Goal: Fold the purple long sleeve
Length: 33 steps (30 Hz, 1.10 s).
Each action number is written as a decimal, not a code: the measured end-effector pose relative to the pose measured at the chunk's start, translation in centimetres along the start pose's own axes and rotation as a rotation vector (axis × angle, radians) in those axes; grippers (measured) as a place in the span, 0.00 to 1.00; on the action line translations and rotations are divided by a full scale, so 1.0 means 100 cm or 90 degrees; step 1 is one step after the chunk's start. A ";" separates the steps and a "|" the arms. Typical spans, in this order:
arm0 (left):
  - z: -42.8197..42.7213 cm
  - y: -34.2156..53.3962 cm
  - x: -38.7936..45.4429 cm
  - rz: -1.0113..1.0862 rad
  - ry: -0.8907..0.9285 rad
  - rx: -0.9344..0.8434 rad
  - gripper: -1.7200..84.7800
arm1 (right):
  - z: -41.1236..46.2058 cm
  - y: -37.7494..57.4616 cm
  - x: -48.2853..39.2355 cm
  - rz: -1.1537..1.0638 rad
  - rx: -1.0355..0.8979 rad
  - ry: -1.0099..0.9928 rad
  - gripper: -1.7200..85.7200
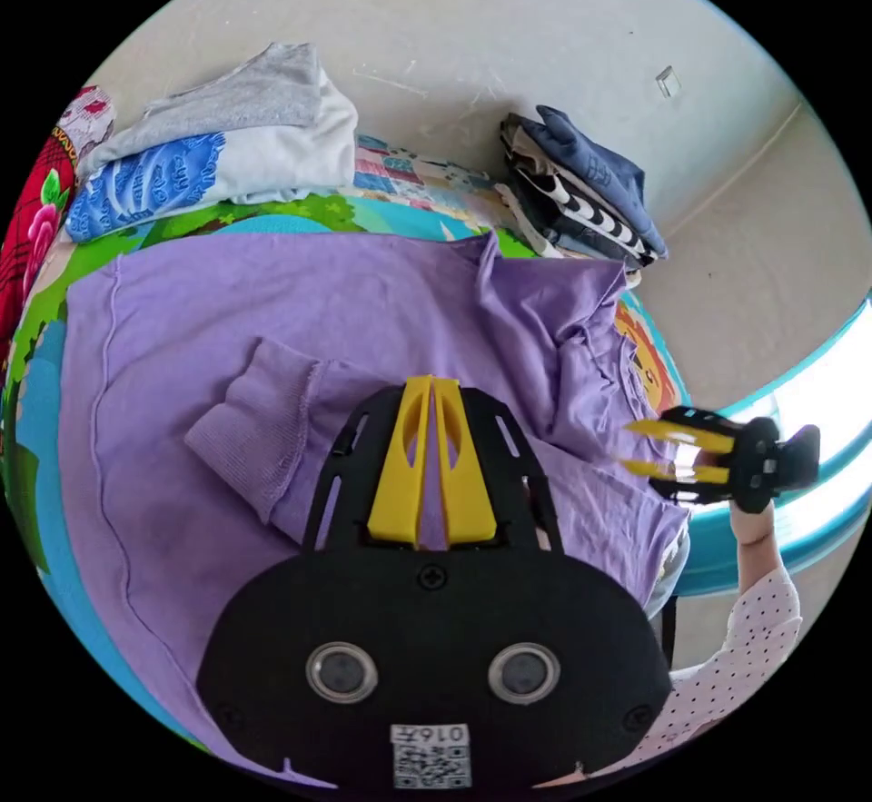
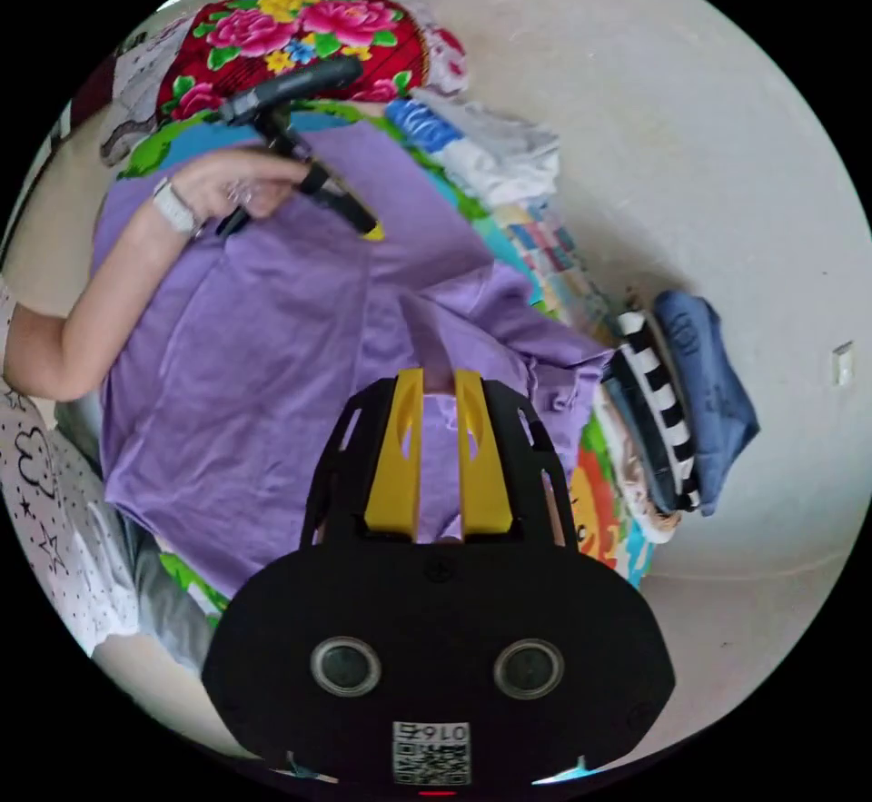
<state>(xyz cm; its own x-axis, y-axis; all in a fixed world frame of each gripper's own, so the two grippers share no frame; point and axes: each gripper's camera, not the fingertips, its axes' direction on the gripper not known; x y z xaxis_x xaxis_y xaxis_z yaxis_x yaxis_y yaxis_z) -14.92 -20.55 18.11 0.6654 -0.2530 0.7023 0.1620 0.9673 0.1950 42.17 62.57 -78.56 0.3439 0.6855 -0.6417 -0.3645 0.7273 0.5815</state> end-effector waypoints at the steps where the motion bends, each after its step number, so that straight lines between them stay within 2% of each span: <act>1: -0.002 0.001 0.003 0.012 0.011 0.007 0.02 | 0.013 0.007 -0.011 -0.008 -0.024 -0.050 0.10; 3: -0.010 0.006 0.021 0.080 0.063 0.034 0.05 | 0.011 0.017 -0.007 0.030 0.006 -0.079 0.10; 5: -0.014 0.009 0.036 0.128 0.088 0.057 0.07 | -0.015 0.031 0.023 0.119 0.103 -0.119 0.11; 8: -0.015 0.012 0.065 0.181 0.092 0.079 0.09 | -0.036 0.049 0.060 0.186 0.175 -0.160 0.14; 13: 0.000 0.015 0.117 0.271 0.103 0.029 0.10 | -0.003 0.057 0.096 0.262 0.112 -0.135 0.21; 17: 0.030 0.020 0.153 0.320 -0.039 -0.063 0.11 | 0.055 0.069 0.127 0.396 0.059 -0.202 0.19; 19: 0.046 0.021 0.159 0.324 -0.091 -0.114 0.11 | 0.069 0.076 0.121 0.392 0.067 -0.221 0.18; 21: 0.043 0.024 0.165 0.345 -0.064 -0.113 0.06 | 0.072 0.083 0.113 0.381 0.076 -0.198 0.15; 23: 0.026 0.031 0.166 0.364 -0.053 -0.064 0.03 | 0.065 0.087 0.104 0.372 0.096 -0.154 0.08; 25: 0.007 0.039 0.161 0.381 -0.033 -0.014 0.02 | 0.053 0.092 0.098 0.354 0.160 -0.177 0.04; 29: -0.032 0.043 0.125 0.333 0.047 0.070 0.03 | 0.018 0.103 0.076 0.294 0.295 -0.172 0.03; 31: -0.048 0.041 0.102 0.277 0.117 0.097 0.05 | 0.000 0.111 0.064 0.231 0.392 -0.208 0.02; 33: -0.066 0.040 0.072 0.221 0.240 0.121 0.08 | -0.017 0.118 0.052 0.161 0.485 -0.255 0.02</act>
<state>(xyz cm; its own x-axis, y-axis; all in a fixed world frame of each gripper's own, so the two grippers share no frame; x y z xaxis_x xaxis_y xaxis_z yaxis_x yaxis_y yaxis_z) -4.71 -18.41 19.42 0.8772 0.1374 0.4600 -0.2248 0.9642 0.1407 38.22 74.66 -75.88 0.6597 0.6846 -0.3101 0.1539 0.2808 0.9473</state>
